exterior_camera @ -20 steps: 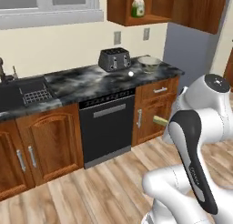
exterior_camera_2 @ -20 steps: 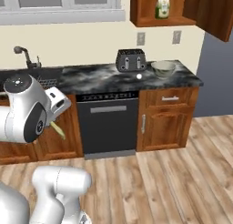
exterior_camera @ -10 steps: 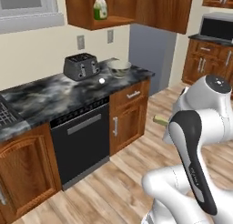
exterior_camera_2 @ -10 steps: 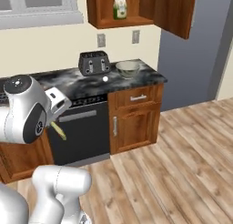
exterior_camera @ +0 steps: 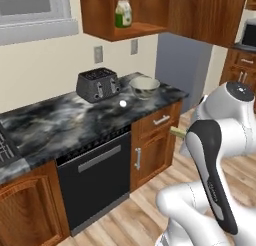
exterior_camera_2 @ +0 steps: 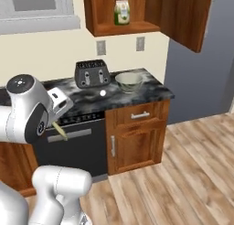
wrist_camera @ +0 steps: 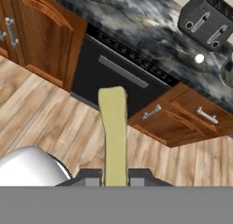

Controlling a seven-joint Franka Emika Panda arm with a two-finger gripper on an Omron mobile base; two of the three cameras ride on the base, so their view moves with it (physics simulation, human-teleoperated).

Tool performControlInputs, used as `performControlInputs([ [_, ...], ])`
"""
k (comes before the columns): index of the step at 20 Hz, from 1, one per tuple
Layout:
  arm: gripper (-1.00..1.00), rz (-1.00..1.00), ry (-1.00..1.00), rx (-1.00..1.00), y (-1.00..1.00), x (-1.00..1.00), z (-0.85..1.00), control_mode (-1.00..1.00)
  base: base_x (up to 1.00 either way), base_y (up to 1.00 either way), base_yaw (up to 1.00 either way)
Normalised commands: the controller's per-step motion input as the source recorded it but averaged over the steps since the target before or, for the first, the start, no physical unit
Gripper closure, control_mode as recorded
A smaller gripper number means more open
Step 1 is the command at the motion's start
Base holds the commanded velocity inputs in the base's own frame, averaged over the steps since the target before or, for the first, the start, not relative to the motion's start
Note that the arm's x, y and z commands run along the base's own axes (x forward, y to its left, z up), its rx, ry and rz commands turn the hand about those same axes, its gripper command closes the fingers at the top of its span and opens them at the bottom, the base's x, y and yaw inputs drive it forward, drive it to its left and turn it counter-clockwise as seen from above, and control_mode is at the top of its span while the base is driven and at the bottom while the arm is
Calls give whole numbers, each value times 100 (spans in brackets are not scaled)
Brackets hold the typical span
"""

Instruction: Pick the egg and butter from the fridge and place them by the bowl for mixing.

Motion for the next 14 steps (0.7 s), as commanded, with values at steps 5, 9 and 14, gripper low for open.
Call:
performControlInputs([
  [5, 100, 0, 0, 0, 0, 0, 0, 100, 80, -19, 29],
  [9, 100, 0, 0, 0, 0, 0, 0, 100, 75, -27, 26],
  [14, 100, 0, 0, 0, 0, 0, 0, 100, 59, -40, 22],
])
